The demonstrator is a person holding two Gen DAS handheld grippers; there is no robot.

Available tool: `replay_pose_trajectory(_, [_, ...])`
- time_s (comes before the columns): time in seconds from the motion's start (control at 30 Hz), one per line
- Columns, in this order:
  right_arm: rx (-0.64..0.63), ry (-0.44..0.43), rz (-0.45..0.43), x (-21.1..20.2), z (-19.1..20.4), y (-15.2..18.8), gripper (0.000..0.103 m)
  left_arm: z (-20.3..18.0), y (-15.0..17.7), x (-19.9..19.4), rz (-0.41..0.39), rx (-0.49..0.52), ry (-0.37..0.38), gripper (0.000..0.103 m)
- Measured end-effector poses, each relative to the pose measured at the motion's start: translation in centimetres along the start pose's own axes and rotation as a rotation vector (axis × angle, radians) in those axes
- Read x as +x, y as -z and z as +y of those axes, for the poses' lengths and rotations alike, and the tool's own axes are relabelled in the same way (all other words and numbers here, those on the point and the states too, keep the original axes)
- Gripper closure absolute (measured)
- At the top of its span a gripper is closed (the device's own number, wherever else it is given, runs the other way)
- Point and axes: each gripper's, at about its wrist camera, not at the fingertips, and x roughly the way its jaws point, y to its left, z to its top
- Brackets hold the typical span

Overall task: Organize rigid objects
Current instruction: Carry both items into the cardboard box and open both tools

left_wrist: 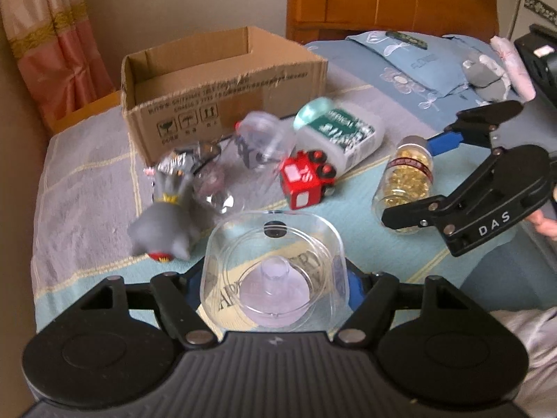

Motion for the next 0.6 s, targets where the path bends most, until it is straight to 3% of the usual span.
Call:
replay_pose_trajectory(0.23, [-0.019,-0.022,-0.071,-2.1,-1.3,-3.8,0.007,1.7,-4.6,-1.2,-0.032,-0.034,-0.014,0.03])
replay_pose_trajectory(0.6, [0.032,0.028,-0.154,-2.5,-5.4,-12.2,0.007,6.7,-14.3,1.0,-0.073,-0.073,-0.147,0.03])
